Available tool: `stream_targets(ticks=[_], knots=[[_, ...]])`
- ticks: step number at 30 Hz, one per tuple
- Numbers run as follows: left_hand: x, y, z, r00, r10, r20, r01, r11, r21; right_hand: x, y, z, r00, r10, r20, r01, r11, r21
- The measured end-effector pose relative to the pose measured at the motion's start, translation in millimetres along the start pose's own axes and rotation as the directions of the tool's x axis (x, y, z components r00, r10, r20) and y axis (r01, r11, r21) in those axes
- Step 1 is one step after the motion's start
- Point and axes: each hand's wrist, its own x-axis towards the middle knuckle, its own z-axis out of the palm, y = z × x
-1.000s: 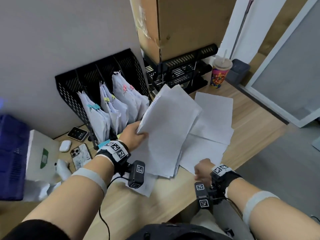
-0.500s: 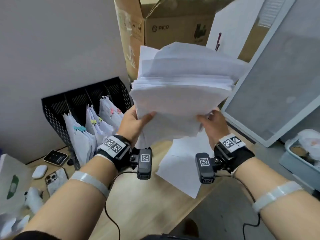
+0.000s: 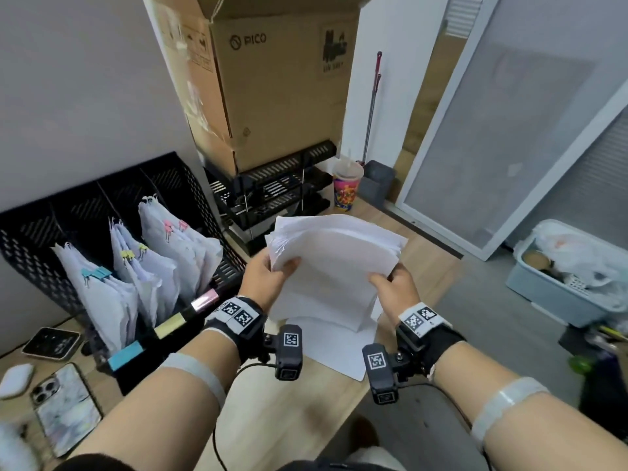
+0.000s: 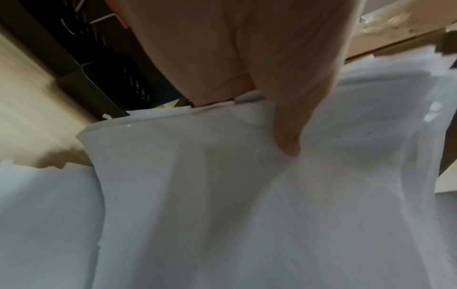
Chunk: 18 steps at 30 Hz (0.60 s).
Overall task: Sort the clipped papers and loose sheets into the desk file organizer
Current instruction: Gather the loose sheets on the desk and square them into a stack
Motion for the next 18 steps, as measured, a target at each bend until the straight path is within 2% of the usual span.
stream_targets(ticks=[2,4,5,9,11,13,15,18], knots=[[-1.1,8.8,-1.1,0.995,0.057,0.076,-0.055,0.998,-0.029,1.5,1.7,-0.1,1.000,0.020,-0.006,-0.020,0.999,0.043],[-6.0,8.9,-3.2,0.980,0.122,0.157,-0.125,0.992,0.010,2.1,4.8,1.0,0.999,0.027,0.039,-0.028,0.999,0.028],[-6.7,3.0,-4.6,0.980,0.111,0.163,-0.117,0.993,0.029,2.4,6.2,1.8,0.997,0.025,0.068,-0.024,1.000,-0.007],[-10.3,-19.5,-6.7,0.995,0.031,0.098,-0.038,0.997,0.072,-2.7,4.4,10.2,0.989,-0.003,0.149,0.009,0.999,-0.044],[-9.0,-24.3,-8.4,0.996,0.038,0.086,-0.049,0.989,0.139,-3.8,4.1,12.6,0.989,-0.021,0.147,0.023,1.000,-0.013],[-4.7,-28.2,-10.9,0.996,0.061,0.065,-0.072,0.978,0.195,-0.2,3.4,9.7,0.993,0.015,0.116,-0.018,1.000,0.025],[-0.6,-30.9,-11.5,1.000,0.004,0.016,-0.007,0.988,0.154,6.2,8.9,4.6,0.990,0.050,0.135,-0.049,0.999,-0.011],[7.6,-32.4,-5.8,0.997,-0.069,0.018,0.068,0.997,0.030,13.8,23.1,0.0,0.968,0.109,0.226,-0.075,0.985,-0.153]])
